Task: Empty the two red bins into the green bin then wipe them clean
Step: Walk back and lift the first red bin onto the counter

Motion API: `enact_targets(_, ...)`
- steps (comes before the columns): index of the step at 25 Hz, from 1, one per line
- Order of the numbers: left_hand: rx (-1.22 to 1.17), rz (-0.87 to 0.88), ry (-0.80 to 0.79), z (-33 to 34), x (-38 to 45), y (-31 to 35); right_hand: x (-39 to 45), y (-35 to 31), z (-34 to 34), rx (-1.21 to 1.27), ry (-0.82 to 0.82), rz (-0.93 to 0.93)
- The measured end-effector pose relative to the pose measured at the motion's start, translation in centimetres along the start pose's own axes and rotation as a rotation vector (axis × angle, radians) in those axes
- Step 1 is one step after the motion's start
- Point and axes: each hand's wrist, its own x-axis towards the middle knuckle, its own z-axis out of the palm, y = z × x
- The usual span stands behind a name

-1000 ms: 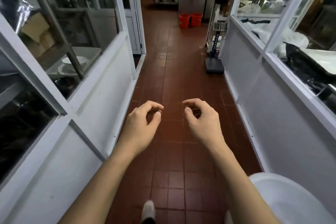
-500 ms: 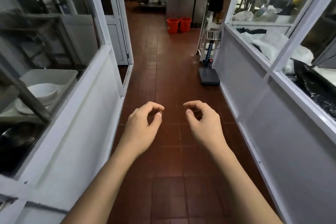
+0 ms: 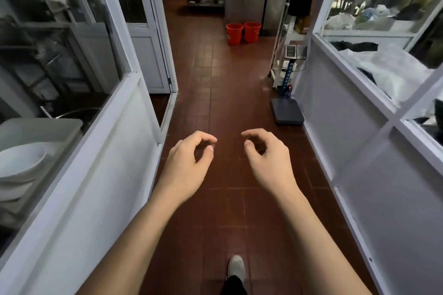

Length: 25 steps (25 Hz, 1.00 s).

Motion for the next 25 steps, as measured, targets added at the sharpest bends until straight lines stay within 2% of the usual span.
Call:
enact_targets(13,0.034,-0.030,0.057,5.9,32.1,-3.1,33.1,6.0,4.0,0.052,-0.051,-0.014)
enact_targets(20,0.014,0.033,0.085,7.2,50.6,-8.8,51.0,8.0,10.0,0.033,-0.015,-0.050)
enact_targets(25,0.024,0.100,0.052,6.4,65.1,-12.8,64.6,7.8,15.2,0.037,0.002,-0.010)
